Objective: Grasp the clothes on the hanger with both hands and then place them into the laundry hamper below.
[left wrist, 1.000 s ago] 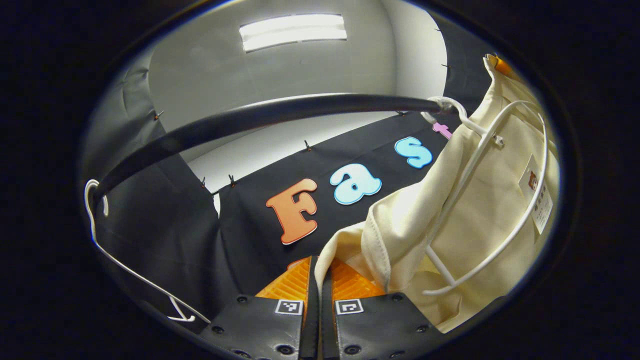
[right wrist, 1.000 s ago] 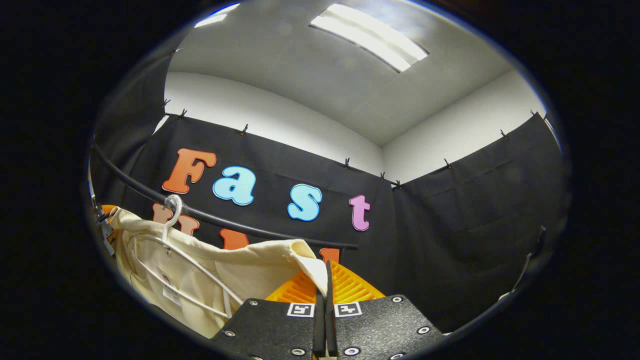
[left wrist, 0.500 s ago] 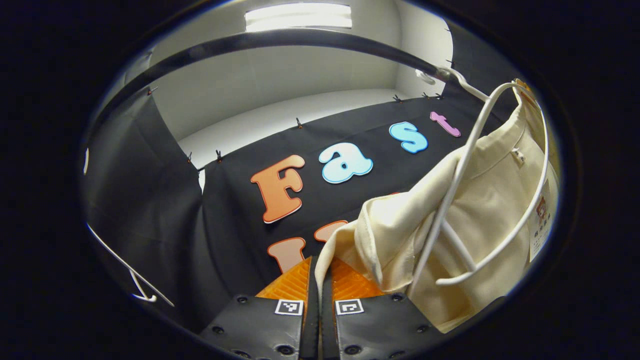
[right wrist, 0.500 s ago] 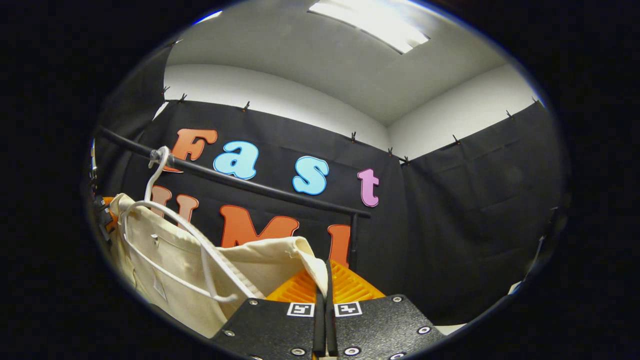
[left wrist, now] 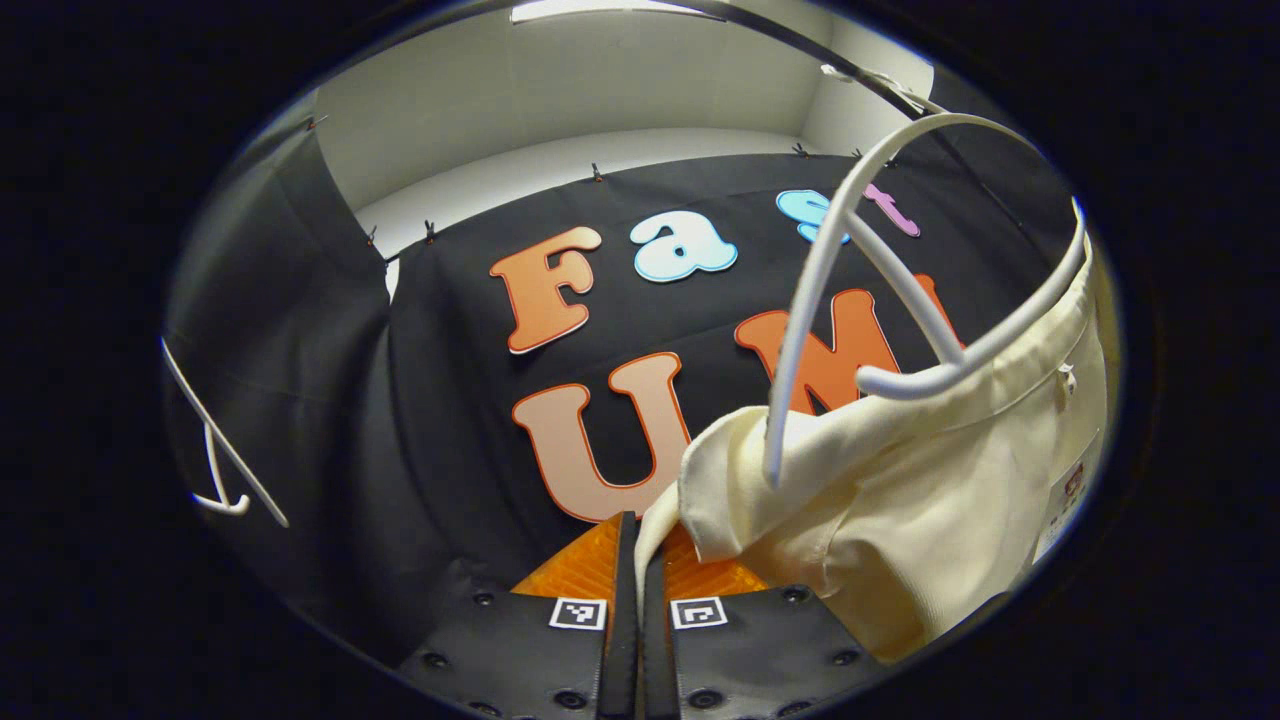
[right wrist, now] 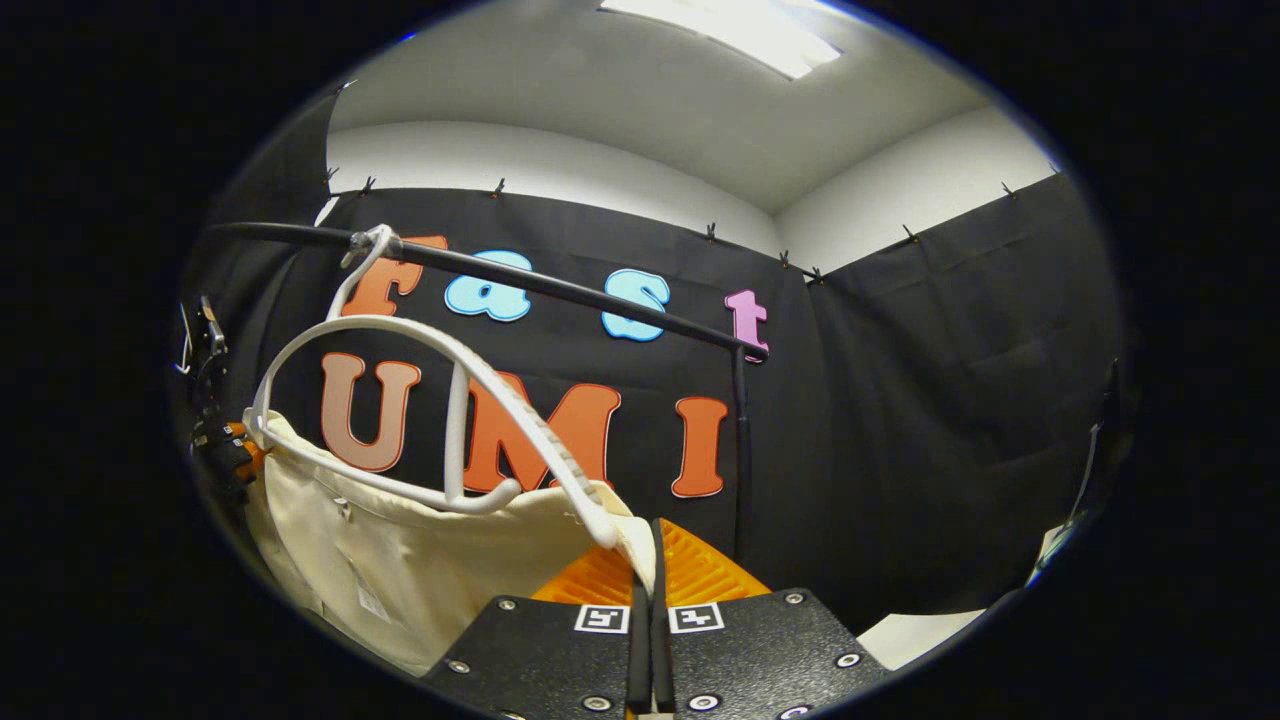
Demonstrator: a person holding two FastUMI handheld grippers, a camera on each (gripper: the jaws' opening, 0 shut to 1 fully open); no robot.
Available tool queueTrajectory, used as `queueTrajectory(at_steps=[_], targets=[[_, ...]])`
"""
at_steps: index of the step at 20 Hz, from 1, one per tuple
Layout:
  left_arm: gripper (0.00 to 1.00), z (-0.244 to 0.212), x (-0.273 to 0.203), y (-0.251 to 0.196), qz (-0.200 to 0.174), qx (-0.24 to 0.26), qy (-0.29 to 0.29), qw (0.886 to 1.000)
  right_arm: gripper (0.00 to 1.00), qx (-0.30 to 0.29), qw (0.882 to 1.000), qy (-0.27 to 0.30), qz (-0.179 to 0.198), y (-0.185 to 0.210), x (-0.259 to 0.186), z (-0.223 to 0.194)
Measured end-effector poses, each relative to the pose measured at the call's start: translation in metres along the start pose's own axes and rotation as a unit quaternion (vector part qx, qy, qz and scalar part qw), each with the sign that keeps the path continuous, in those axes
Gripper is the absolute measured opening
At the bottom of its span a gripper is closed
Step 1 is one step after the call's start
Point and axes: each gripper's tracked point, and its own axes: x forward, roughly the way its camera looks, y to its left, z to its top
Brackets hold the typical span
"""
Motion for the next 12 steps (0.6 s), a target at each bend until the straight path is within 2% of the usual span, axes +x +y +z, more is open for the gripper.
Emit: queueTrajectory(at_steps=[8, 12], targets=[[0.10, -0.022, -0.085, 0.022, 0.002, -0.005, 0.035, 0.999, 0.00, -0.055, 0.998, 0.003, 0.026, 0.016, -0.072, 0.012], [0.09, -0.007, -0.134, 0.021, -0.012, -0.035, 0.052, 0.998, 0.00, -0.037, 0.998, 0.011, 0.053, 0.036, -0.116, 0.029]])
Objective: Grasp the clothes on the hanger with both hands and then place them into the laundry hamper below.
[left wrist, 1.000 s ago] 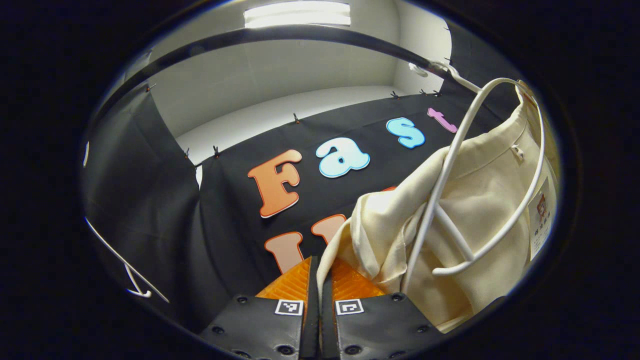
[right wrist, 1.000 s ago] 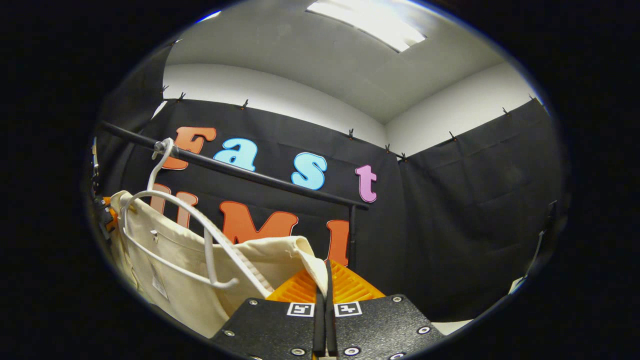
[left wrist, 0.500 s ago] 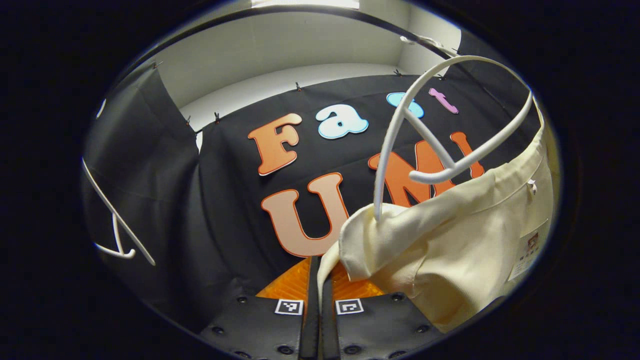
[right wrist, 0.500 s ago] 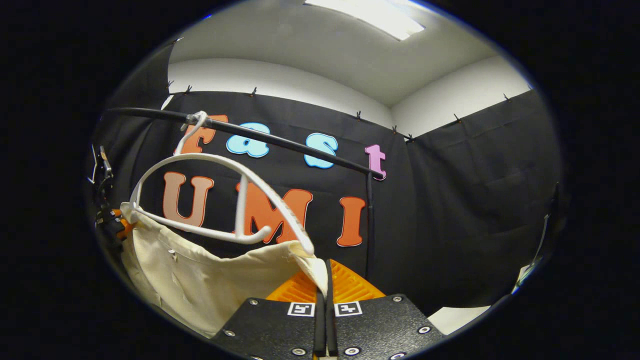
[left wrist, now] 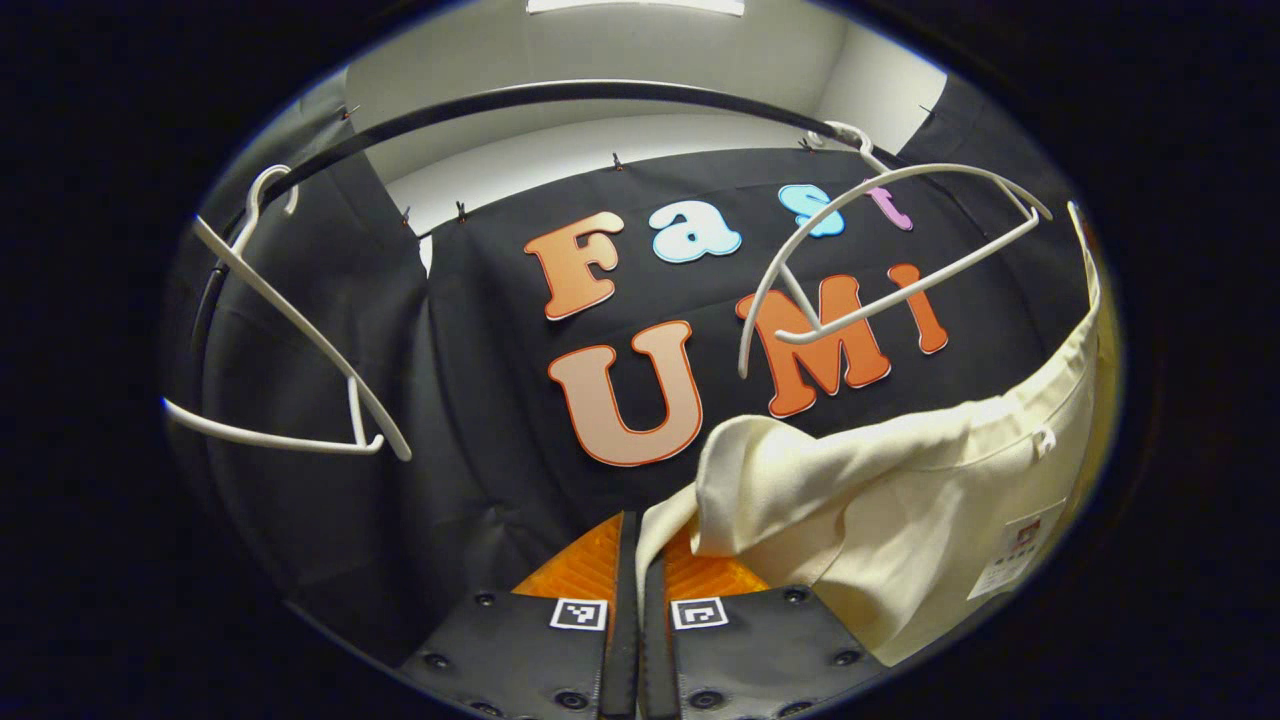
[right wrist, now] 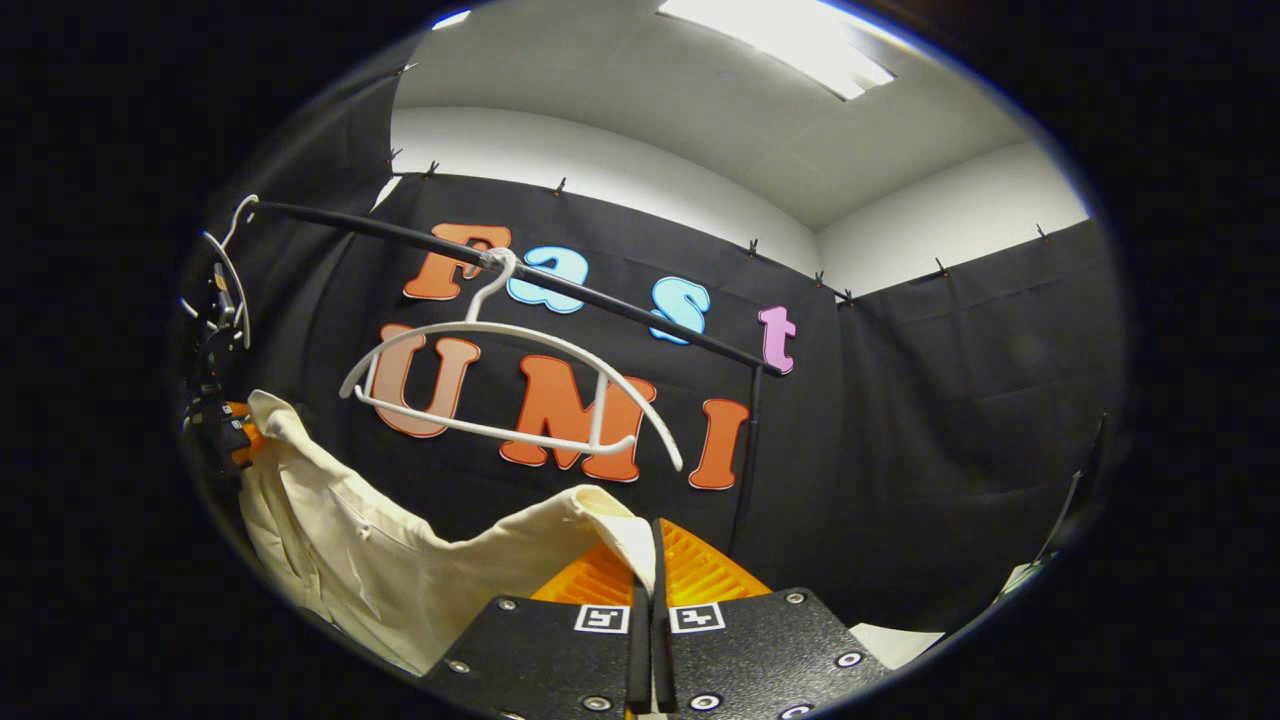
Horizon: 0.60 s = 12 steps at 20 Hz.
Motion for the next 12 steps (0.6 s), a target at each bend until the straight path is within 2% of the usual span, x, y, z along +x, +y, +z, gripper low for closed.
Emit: queueTrajectory(at_steps=[5, 9, 12], targets=[[0.09, 0.016, -0.041, -0.027, -0.039, -0.055, 0.016, 0.998, 0.01, 0.080, 0.996, 0.018, 0.035, 0.030, -0.034, 0.006], [0.10, 0.019, -0.068, -0.065, -0.089, -0.093, 0.035, 0.991, 0.00, 0.105, 0.991, 0.044, 0.077, 0.064, -0.052, -0.007], [0.10, 0.008, -0.091, -0.096, -0.130, -0.131, 0.063, 0.981, 0.01, 0.112, 0.985, 0.063, 0.115, 0.092, -0.071, -0.020]])
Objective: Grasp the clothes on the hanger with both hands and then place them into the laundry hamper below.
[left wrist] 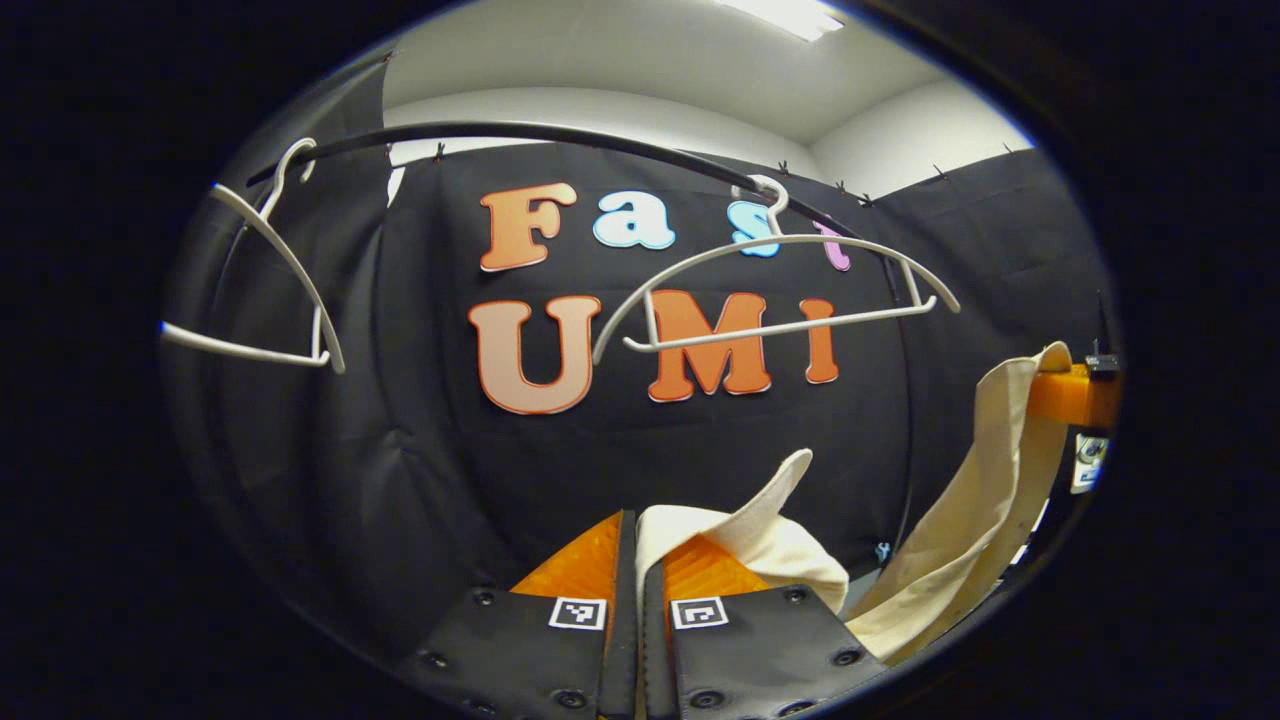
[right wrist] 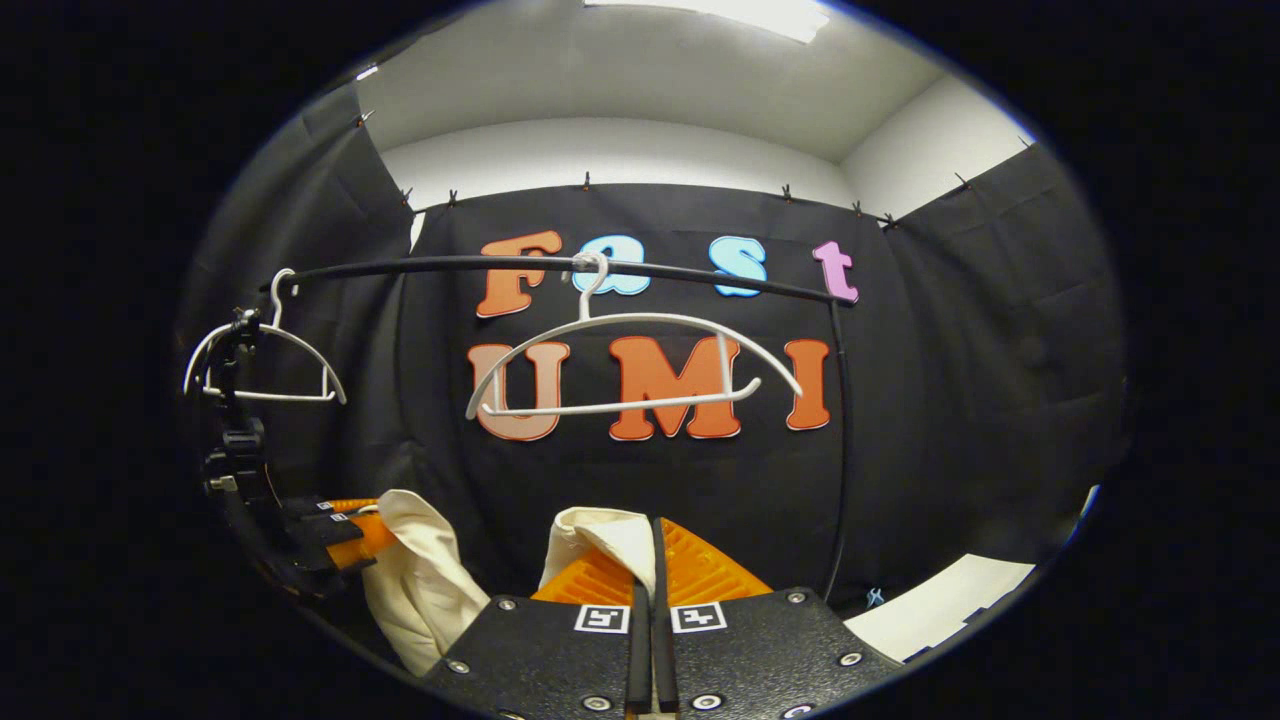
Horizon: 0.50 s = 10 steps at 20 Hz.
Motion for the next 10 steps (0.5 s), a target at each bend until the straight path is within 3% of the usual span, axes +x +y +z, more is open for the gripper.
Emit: queueTrajectory(at_steps=[6, 10], targets=[[0.10, -0.047, -0.015, -0.032, -0.043, -0.059, 0.069, 0.995, 0.01, 0.004, 0.998, 0.062, 0.030, 0.027, -0.023, -0.054], [0.10, -0.084, -0.030, -0.062, -0.076, -0.096, 0.132, 0.984, 0.01, 0.021, 0.992, 0.119, 0.030, 0.025, -0.029, -0.105]])
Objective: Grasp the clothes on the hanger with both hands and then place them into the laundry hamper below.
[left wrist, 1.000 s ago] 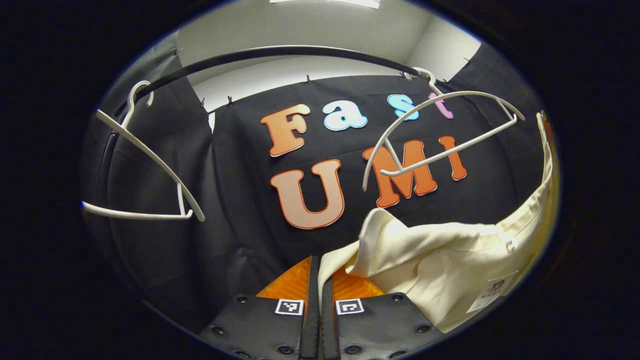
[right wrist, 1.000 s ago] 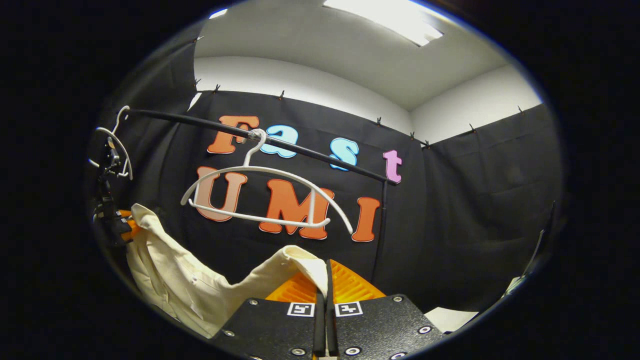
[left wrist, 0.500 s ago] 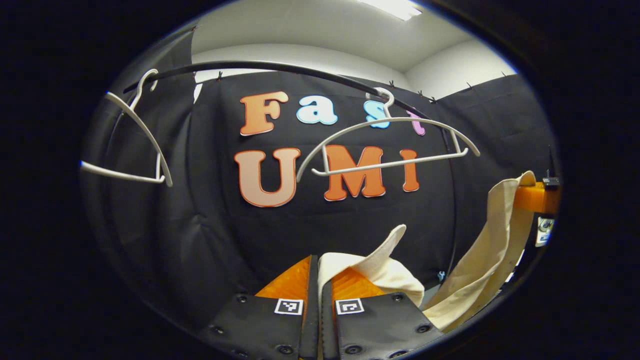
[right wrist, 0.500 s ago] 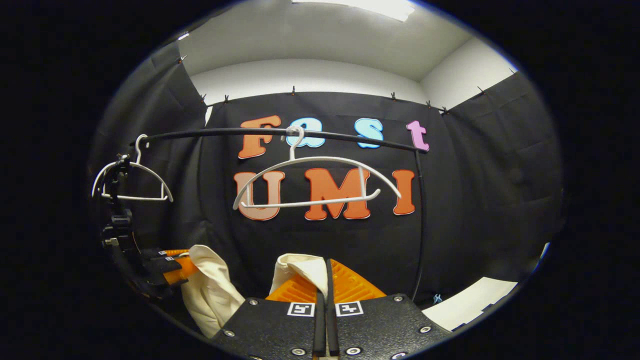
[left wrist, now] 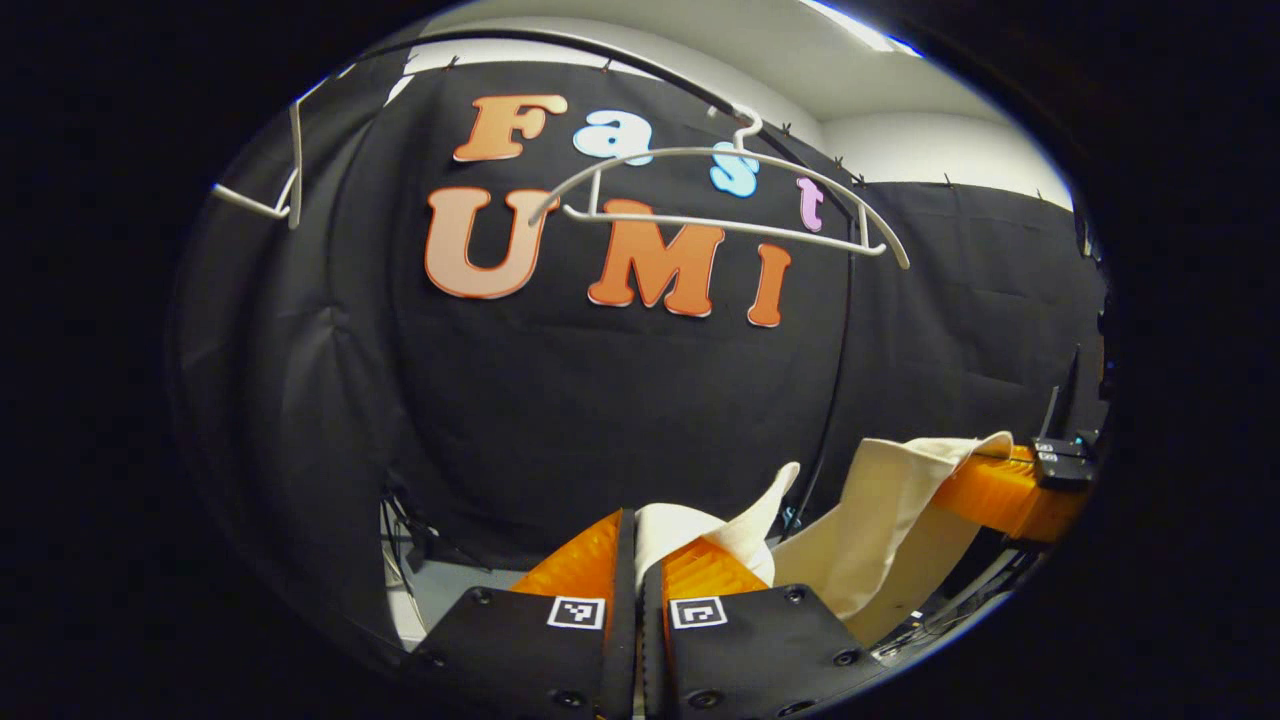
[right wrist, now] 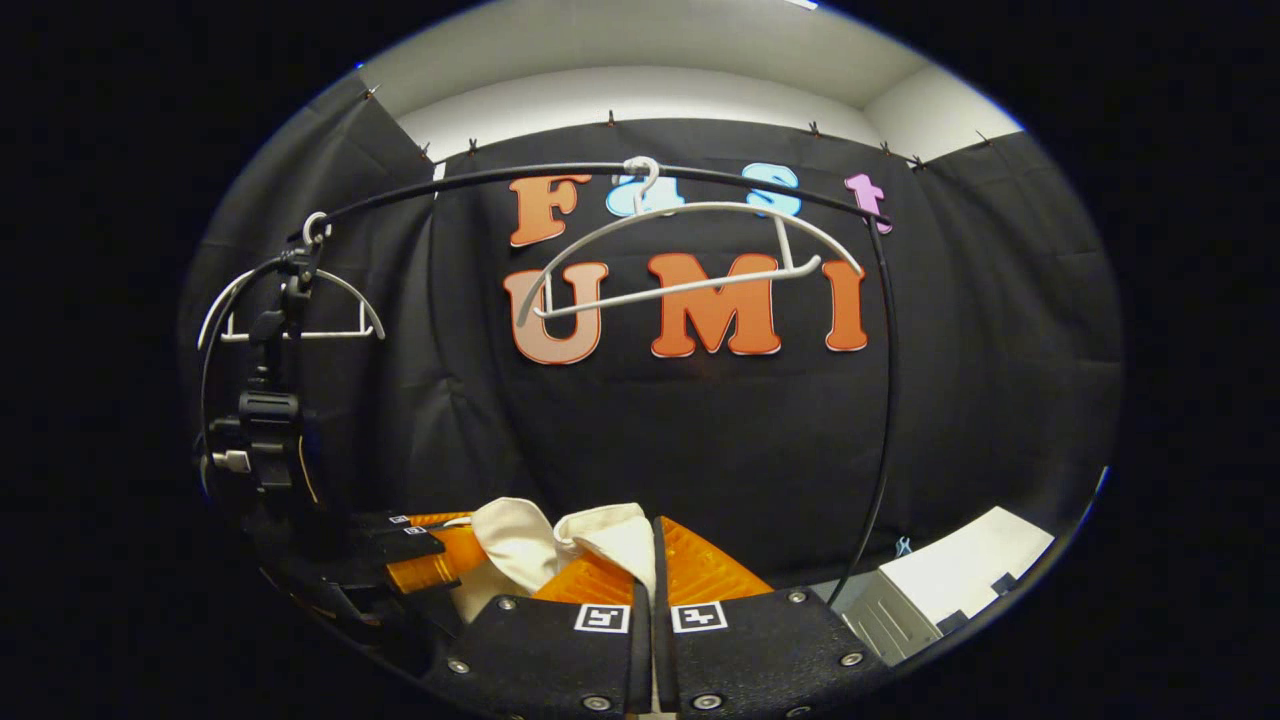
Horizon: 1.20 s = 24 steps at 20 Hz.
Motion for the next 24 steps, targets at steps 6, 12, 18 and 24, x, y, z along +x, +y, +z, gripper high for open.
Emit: queueTrajectory(at_steps=[6, 12, 18, 24], targets=[[0.10, -0.051, 0.013, 0.001, -0.001, 0.009, 0.075, 0.997, 0.01, 0.010, 0.996, 0.085, -0.008, -0.009, 0.021, -0.064], [0.10, -0.097, 0.016, -0.002, -0.012, -0.002, 0.131, 0.991, 0.01, 0.033, 0.989, 0.140, -0.022, -0.018, 0.025, -0.105], [0.10, -0.136, 0.027, 0.012, 0.009, 0.009, 0.183, 0.983, 0.02, 0.045, 0.981, 0.186, -0.036, -0.031, 0.025, -0.144], [0.11, -0.165, 0.030, 0.022, 0.027, 0.002, 0.238, 0.971, 0.02, 0.068, 0.968, 0.232, -0.063, -0.044, 0.028, -0.174]])
